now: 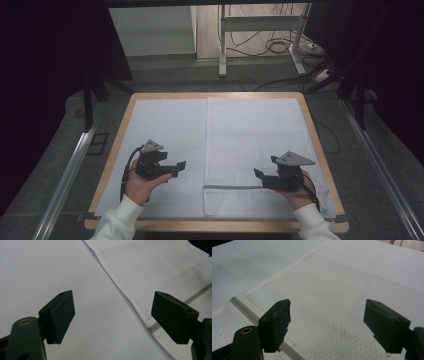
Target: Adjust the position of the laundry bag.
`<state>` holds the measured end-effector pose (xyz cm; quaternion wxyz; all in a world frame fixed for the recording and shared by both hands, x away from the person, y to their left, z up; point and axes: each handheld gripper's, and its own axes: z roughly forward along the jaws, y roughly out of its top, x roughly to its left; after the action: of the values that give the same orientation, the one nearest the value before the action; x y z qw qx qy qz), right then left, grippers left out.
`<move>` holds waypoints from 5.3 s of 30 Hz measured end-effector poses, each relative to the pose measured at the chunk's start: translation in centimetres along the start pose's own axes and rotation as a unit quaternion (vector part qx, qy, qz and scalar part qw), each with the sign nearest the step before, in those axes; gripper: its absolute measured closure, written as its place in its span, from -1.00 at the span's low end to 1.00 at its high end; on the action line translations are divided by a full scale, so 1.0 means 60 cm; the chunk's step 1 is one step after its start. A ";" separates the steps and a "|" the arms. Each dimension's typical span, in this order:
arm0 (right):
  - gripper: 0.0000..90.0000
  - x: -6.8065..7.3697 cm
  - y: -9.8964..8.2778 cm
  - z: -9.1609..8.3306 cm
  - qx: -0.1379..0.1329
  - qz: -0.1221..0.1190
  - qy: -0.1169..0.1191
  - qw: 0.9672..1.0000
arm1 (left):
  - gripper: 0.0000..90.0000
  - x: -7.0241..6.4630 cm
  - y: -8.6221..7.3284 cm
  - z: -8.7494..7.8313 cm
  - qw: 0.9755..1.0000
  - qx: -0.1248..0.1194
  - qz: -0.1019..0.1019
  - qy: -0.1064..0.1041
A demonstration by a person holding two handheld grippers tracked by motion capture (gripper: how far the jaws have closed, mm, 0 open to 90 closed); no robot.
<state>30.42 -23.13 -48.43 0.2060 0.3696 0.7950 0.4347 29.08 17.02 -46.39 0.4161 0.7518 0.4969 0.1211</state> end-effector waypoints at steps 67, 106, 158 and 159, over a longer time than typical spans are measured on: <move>-0.54 -0.021 0.004 -0.007 -0.001 -0.006 -0.044 0.999 | 0.20 -0.103 -0.048 0.147 0.991 0.117 0.033 -0.053; -0.22 -0.187 -0.006 -0.096 0.126 0.121 -0.121 0.977 | 0.98 -0.098 -0.042 0.150 0.991 0.105 0.064 -0.056; 0.87 -0.221 -0.063 -0.064 0.230 0.155 -0.129 0.952 | 0.99 -0.097 -0.041 0.149 0.991 0.104 0.059 -0.064; 0.87 -0.221 -0.063 -0.064 0.230 0.155 -0.129 0.952 | 0.99 -0.097 -0.041 0.149 0.991 0.104 0.059 -0.064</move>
<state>34.87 -36.68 -49.48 0.1461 0.5781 0.7734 0.2151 30.01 7.94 -52.46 0.3587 0.8253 0.4339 0.0443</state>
